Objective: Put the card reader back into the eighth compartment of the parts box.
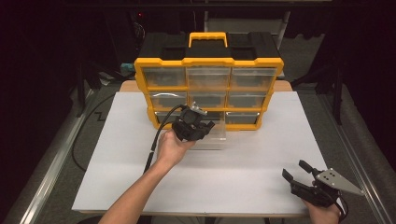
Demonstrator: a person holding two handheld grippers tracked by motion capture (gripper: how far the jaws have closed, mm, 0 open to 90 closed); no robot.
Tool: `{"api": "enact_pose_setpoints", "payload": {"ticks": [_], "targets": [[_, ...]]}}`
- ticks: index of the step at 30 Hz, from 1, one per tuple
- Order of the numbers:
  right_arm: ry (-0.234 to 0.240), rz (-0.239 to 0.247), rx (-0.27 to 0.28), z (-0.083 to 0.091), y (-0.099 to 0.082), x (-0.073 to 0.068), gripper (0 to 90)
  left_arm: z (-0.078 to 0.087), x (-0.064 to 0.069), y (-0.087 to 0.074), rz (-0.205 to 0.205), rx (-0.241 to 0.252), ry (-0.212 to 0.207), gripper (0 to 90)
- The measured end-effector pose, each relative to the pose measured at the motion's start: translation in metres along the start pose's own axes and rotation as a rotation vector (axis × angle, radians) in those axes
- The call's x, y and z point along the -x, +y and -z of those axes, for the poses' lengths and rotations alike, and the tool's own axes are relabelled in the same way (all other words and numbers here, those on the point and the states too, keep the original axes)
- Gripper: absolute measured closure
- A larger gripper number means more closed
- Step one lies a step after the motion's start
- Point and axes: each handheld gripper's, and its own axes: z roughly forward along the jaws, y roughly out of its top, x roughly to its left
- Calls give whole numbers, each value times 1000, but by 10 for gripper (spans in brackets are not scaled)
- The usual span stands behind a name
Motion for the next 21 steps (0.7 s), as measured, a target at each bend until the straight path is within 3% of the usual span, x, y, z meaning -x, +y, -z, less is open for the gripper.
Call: {"api": "enact_pose_setpoints", "payload": {"ticks": [21], "targets": [[0, 1, -1, 0, 0, 0, 272, -18, -5, 2, 4, -48, 14, 726]]}}
